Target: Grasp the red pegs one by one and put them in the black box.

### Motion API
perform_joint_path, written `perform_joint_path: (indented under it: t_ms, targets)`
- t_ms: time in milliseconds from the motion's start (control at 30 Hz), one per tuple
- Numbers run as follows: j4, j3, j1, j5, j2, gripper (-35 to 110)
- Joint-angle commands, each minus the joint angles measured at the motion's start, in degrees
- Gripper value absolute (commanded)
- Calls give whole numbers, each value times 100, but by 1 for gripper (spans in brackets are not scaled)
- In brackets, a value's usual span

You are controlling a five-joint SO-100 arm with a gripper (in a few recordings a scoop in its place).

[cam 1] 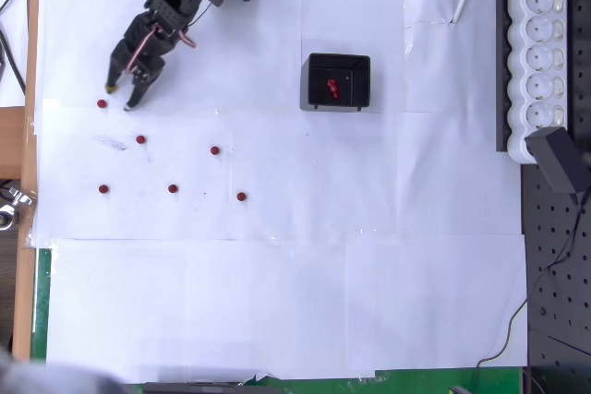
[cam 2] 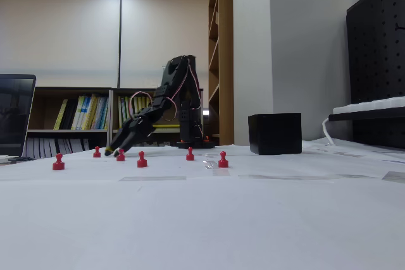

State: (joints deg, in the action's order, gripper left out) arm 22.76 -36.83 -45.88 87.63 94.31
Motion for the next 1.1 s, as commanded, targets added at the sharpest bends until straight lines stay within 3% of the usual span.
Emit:
perform_joint_path:
  t_ms: [0, 600, 1067]
  targets:
    - [88, -290, -141, 44, 378, 17]
    - [325, -501, -141, -167, 782, 17]
    - [264, -439, -149, -149, 756, 4]
